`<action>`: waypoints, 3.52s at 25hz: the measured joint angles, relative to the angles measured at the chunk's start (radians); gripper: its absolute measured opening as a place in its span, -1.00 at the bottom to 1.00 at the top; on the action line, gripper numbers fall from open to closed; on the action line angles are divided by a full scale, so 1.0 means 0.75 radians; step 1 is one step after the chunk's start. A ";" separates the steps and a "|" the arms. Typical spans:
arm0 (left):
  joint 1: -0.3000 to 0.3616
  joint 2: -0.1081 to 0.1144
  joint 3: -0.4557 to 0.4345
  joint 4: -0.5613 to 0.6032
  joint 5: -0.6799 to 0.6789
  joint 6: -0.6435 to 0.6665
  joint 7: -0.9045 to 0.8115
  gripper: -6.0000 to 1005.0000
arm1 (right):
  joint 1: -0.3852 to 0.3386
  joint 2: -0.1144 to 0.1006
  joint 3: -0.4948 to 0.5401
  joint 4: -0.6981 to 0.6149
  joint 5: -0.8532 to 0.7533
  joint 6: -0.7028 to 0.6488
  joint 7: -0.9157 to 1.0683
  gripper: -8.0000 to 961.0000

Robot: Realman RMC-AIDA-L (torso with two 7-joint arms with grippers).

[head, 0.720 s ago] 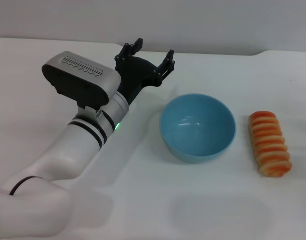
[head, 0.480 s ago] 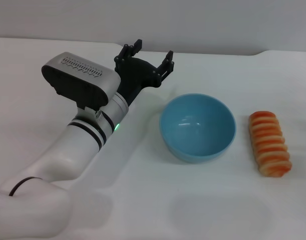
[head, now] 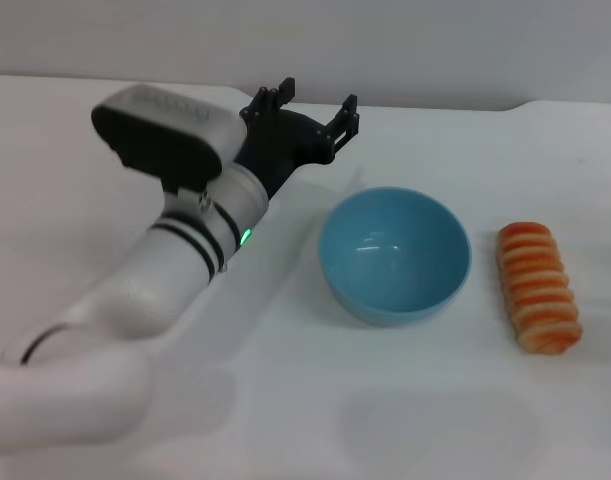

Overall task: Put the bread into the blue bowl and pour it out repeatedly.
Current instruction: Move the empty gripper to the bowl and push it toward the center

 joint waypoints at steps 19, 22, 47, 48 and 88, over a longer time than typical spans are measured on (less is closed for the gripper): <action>-0.076 0.001 -1.199 0.512 0.385 1.899 0.403 0.54 | -0.007 -0.006 0.004 -0.018 0.000 -0.005 -0.003 0.31; -0.121 0.001 -1.253 0.507 0.389 2.065 0.411 0.54 | -0.002 -0.006 0.001 -0.018 0.000 -0.005 -0.003 0.30; -0.320 -0.015 -1.258 0.082 0.379 2.065 0.445 0.58 | 0.016 -0.005 -0.001 -0.018 0.000 0.000 -0.003 0.30; -0.321 -0.016 -1.258 0.076 0.378 2.063 0.445 0.58 | 0.016 -0.005 0.000 -0.018 0.000 0.000 -0.003 0.30; -0.452 -0.019 -1.082 -0.250 0.146 1.873 0.450 -0.40 | 0.026 -0.005 0.012 -0.031 0.010 0.002 -0.003 0.28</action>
